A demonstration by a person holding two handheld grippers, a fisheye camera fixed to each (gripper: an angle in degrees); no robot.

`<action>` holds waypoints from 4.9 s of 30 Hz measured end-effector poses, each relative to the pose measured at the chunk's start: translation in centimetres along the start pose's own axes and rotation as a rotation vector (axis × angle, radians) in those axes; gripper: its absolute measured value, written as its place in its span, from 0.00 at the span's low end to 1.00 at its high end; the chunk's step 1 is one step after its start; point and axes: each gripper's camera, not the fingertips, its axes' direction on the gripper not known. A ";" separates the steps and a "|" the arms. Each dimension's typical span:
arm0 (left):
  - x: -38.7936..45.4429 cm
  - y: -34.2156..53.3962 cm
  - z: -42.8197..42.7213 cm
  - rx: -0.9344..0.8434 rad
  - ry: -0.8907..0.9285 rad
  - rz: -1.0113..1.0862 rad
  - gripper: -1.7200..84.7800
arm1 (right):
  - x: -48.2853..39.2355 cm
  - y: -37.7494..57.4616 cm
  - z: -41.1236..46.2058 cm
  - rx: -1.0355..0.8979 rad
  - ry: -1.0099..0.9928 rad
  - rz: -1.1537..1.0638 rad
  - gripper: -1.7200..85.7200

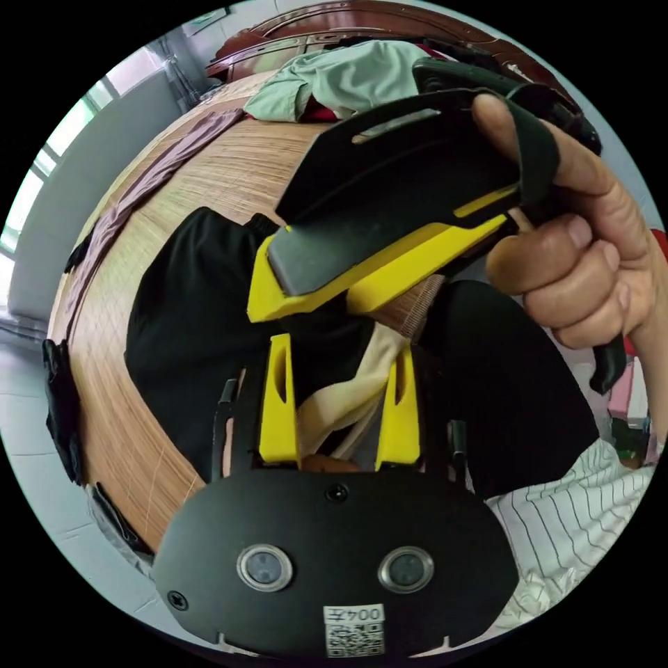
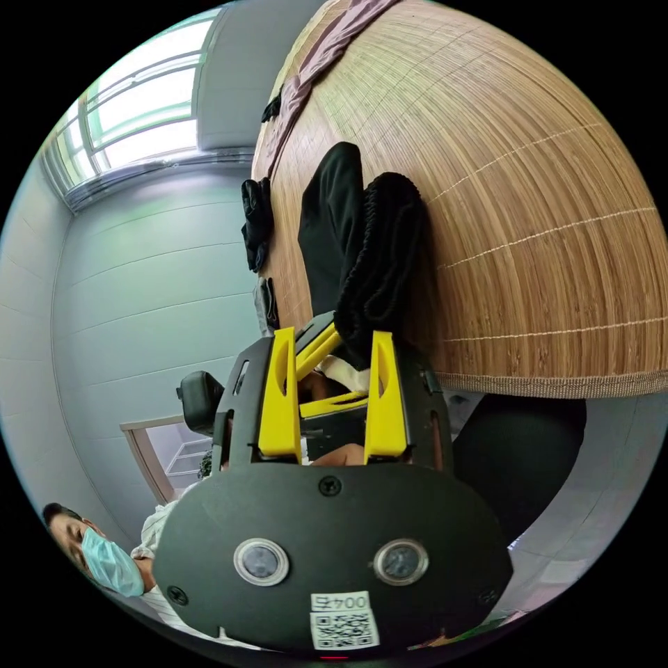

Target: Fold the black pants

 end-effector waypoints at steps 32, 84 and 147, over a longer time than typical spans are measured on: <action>0.4 3.3 1.3 0.046 -0.269 0.146 0.12 | -1.3 -3.1 7.8 0.077 0.187 0.043 0.23; -47.2 39.6 20.4 0.258 1.076 -0.802 0.11 | 8.6 -5.8 10.6 0.073 -0.121 0.138 0.13; -77.7 83.4 7.4 0.070 0.118 -1.306 0.03 | -23.8 -15.2 74.5 -0.348 0.210 -0.420 0.11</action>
